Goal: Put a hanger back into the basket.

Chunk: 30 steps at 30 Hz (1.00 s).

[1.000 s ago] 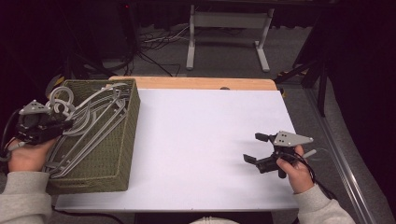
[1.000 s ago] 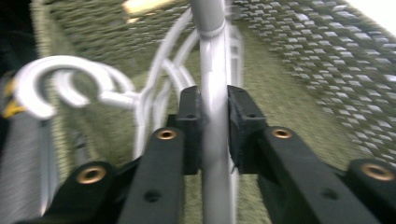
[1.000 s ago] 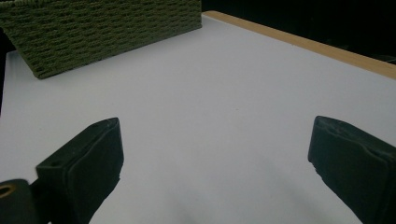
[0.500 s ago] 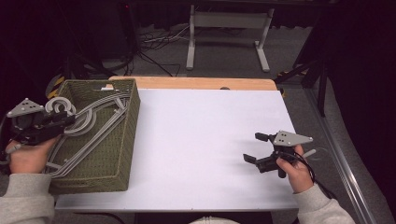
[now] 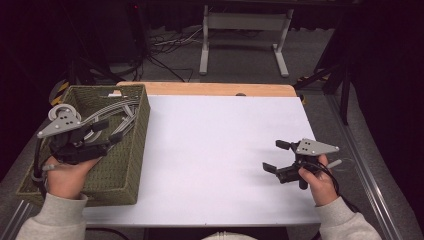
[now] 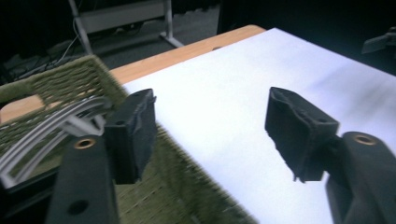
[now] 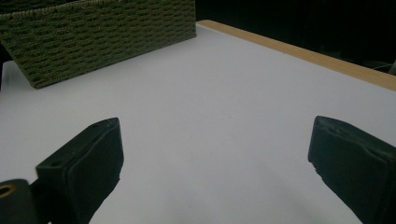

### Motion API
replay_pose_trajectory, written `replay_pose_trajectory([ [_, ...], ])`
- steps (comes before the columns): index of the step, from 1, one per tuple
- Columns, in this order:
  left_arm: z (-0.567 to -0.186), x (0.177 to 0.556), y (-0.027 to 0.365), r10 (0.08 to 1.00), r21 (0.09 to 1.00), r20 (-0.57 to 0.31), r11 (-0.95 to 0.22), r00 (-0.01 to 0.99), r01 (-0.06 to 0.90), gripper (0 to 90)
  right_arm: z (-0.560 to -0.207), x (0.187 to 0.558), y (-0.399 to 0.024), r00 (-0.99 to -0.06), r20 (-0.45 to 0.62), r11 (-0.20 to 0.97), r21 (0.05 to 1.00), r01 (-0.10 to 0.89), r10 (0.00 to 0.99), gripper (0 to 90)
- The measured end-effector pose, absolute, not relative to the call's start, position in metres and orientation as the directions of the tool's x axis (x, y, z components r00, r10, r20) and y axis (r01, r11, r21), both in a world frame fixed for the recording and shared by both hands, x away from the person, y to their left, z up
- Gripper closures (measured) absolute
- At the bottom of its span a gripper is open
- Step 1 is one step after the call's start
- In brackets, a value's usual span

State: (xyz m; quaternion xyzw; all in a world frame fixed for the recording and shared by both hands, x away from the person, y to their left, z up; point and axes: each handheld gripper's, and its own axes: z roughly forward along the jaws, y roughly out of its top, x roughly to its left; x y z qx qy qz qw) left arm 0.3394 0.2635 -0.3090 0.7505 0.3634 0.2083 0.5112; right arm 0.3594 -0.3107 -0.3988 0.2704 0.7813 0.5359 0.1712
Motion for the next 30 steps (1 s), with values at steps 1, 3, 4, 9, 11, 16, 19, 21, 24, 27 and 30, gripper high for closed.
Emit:
replay_pose_trajectory([
  [1,-0.311,0.337,0.259,0.752,0.922,-0.059,-0.211,0.657,0.325,31.5,-0.398,0.36,-0.311,-0.796,0.024,0.275,0.932,0.237,0.605,3.9],
  [3,-0.314,0.333,0.248,0.734,0.926,-0.053,-0.218,0.677,0.309,30.3,-0.398,0.36,-0.312,-0.794,0.027,0.27,0.933,0.238,0.607,3.9],
  [4,-0.316,0.332,0.243,0.727,0.928,-0.049,-0.22,0.685,0.301,30.1,-0.398,0.36,-0.313,-0.794,0.029,0.267,0.934,0.238,0.607,3.9],
  [9,-0.328,0.322,0.214,0.669,0.945,-0.057,-0.204,0.741,0.256,28.9,-0.398,0.359,-0.313,-0.795,0.027,0.261,0.937,0.231,0.606,3.9],
  [11,-0.334,0.319,0.204,0.653,0.951,-0.061,-0.191,0.755,0.243,27.8,-0.397,0.358,-0.313,-0.795,0.029,0.258,0.938,0.23,0.606,3.9],
  [16,-0.347,0.316,0.184,0.627,0.964,-0.06,-0.164,0.777,0.207,24.8,-0.397,0.357,-0.313,-0.795,0.029,0.249,0.942,0.224,0.606,3.9],
  [19,-0.347,0.314,0.178,0.609,0.976,-0.081,-0.112,0.789,0.186,22.7,-0.397,0.356,-0.313,-0.796,0.032,0.243,0.944,0.223,0.605,3.9],
  [21,-0.347,0.313,0.174,0.598,0.978,-0.095,-0.092,0.796,0.186,22.9,-0.398,0.356,-0.313,-0.794,0.034,0.24,0.944,0.225,0.607,3.9],
  [24,-0.348,0.31,0.167,0.603,0.979,-0.07,-0.11,0.794,0.17,22.9,-0.399,0.356,-0.313,-0.793,0.04,0.23,0.947,0.224,0.608,3.9],
  [27,-0.348,0.306,0.163,0.584,0.982,-0.093,-0.08,0.807,0.171,23.2,-0.401,0.355,-0.314,-0.79,0.042,0.228,0.947,0.227,0.612,3.9],
  [30,-0.354,0.304,0.155,0.568,0.981,-0.111,-0.067,0.815,0.181,23.1,-0.401,0.355,-0.314,-0.791,0.04,0.231,0.946,0.226,0.611,3.9],
])
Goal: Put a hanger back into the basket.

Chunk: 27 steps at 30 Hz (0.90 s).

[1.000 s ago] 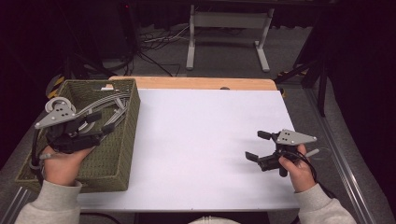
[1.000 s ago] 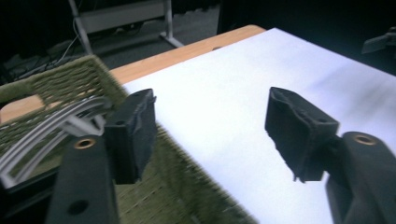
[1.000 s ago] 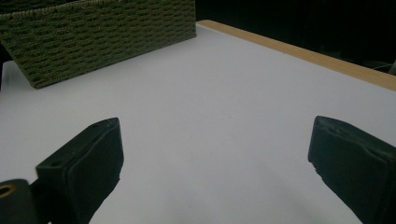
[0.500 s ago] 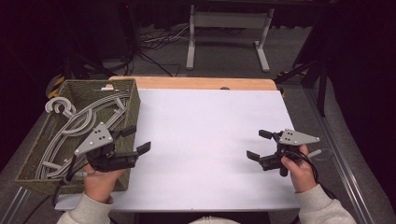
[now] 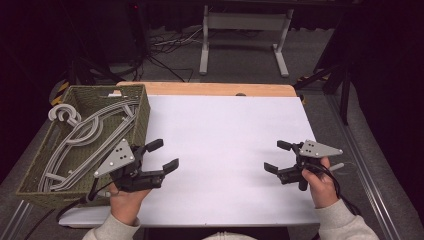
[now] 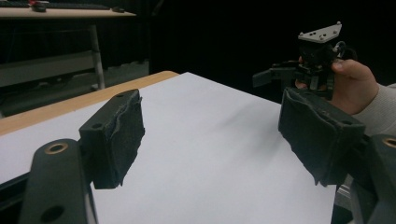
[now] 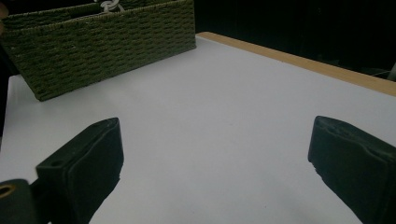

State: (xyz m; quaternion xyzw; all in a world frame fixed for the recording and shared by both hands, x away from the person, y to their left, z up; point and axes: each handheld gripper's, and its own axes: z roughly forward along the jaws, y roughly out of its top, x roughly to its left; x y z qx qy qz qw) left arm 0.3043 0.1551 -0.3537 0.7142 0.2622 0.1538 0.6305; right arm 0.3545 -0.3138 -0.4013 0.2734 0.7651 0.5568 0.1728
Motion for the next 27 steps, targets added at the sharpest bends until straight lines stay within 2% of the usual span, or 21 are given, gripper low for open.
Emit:
replay_pose_trajectory([
  [4,-0.366,0.307,0.143,0.572,0.978,-0.113,-0.082,0.812,0.193,23.1,-0.402,0.353,-0.314,-0.787,0.044,0.219,0.95,0.224,0.616,3.9],
  [16,-0.399,0.314,0.116,0.556,0.985,-0.06,-0.101,0.829,0.139,21.2,-0.405,0.351,-0.321,-0.765,0.056,0.174,0.961,0.215,0.641,3.9],
  [21,-0.411,0.321,0.11,0.546,0.981,-0.062,-0.121,0.836,0.152,19.4,-0.409,0.35,-0.324,-0.76,0.06,0.163,0.963,0.216,0.648,3.9],
  [27,-0.422,0.329,0.107,0.577,0.972,-0.057,-0.155,0.815,0.177,17.3,-0.413,0.347,-0.326,-0.752,0.061,0.144,0.968,0.205,0.656,3.9],
])
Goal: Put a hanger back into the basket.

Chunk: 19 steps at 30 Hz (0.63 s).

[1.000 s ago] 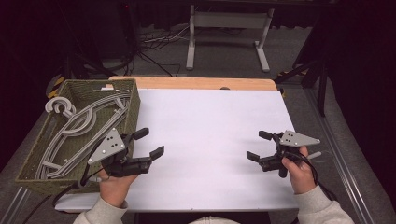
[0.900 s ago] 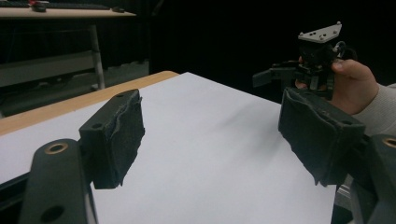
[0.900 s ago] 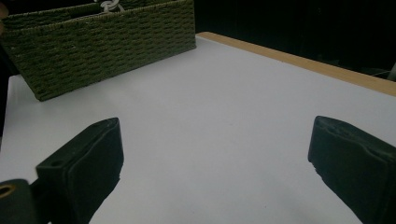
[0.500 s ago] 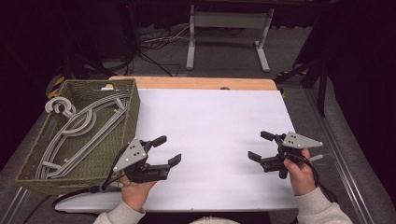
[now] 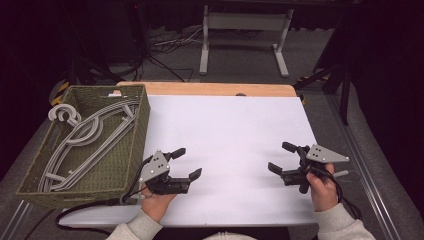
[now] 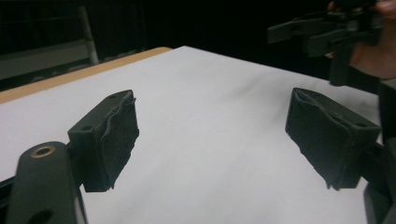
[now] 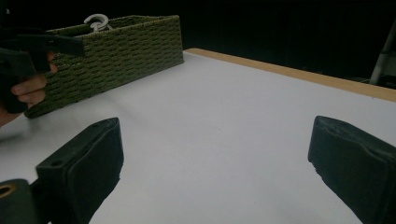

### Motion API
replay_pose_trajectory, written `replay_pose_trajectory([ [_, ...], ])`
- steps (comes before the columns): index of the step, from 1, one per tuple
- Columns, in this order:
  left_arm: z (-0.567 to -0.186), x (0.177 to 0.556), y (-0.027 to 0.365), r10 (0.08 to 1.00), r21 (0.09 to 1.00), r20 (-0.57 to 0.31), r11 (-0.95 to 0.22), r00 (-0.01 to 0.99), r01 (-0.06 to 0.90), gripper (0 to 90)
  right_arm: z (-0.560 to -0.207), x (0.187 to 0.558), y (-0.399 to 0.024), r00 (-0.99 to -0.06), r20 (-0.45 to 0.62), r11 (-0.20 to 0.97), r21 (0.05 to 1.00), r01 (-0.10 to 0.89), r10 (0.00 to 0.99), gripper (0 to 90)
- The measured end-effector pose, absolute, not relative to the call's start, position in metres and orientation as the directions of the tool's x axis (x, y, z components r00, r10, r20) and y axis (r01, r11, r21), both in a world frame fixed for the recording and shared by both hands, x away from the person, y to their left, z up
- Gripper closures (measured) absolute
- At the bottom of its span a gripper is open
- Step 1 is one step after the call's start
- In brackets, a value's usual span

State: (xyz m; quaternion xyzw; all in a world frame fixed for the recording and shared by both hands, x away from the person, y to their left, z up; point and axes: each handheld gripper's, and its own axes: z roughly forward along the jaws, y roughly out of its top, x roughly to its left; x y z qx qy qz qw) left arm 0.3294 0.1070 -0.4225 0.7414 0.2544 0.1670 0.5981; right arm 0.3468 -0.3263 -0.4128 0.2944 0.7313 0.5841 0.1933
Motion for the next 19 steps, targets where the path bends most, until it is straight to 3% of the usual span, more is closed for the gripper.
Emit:
replay_pose_trajectory([
  [19,-0.4242,0.3316,0.1057,0.521,0.973,-0.087,-0.14,0.849,0.185,11.9,-0.4177,0.3455,-0.3317,-0.752,0.105,0.095,0.971,0.218,0.651,3.9],
])
